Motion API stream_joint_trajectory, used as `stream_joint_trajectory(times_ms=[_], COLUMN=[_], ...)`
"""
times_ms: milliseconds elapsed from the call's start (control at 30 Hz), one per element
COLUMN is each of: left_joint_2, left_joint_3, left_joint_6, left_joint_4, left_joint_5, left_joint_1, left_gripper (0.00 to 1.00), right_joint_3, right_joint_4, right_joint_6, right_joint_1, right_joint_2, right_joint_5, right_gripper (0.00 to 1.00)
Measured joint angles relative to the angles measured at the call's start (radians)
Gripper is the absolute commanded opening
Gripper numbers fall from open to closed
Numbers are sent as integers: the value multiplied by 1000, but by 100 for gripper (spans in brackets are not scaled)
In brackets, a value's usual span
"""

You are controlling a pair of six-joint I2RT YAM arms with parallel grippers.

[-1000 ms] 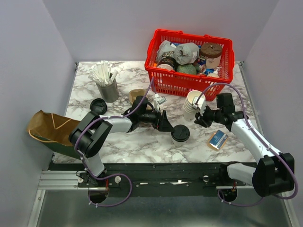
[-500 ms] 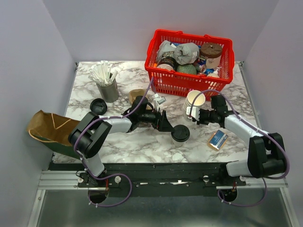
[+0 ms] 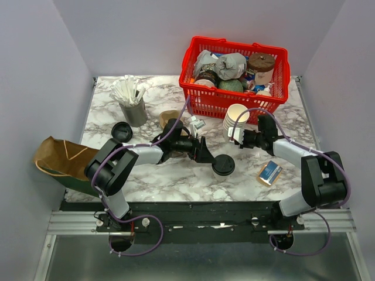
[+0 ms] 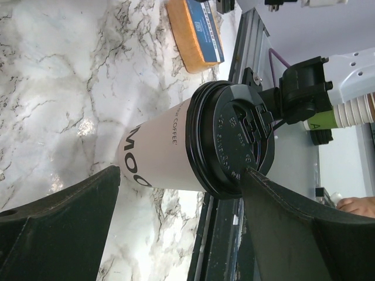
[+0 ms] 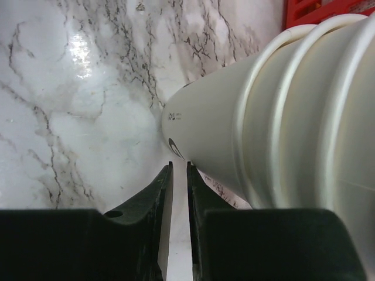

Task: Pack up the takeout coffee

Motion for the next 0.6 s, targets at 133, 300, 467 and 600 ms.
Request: stream_joint_trajectory(times_ms=[133,300,467,600], left_joint_2=[0,-5,-10,-11], left_joint_3=[0,0,1,8], left_joint_6=[1,10,24,31], left_joint_4=[-3,-26,-48,-59], left_joint_5=[0,0,0,0], left_joint_1=[0,1,2,2], left_gripper=[93,93,93,93], right_joint_3=[19,20,49,127], right_joint_4=[-5,-106,-262,-380], right_joint_6=[26,118,334,564], right_joint_1=[3,4,4,3], right_joint_2=[-2,-127,-301,-341], right_joint_5=[15,53,66,41], right_gripper=[33,46,60,66])
